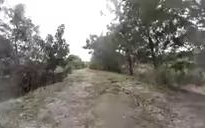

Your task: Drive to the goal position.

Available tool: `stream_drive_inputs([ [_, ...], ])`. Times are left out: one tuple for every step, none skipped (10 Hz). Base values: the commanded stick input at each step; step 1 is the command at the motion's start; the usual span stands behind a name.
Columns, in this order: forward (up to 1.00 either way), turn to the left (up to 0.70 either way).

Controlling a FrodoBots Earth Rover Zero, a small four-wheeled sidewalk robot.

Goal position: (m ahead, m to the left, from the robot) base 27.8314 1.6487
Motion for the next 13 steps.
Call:
stream_drive_inputs([
  [0.70, 0.00],
  [0.70, 0.00],
  [0.70, 0.00],
  [0.70, 0.00],
  [0.70, 0.00],
  [0.70, 0.00],
  [0.70, 0.00],
  [0.70, 0.00],
  [0.70, 0.00],
  [0.70, 0.00],
  [0.70, 0.00],
  [0.70, 0.00],
  [0.70, 0.00],
])
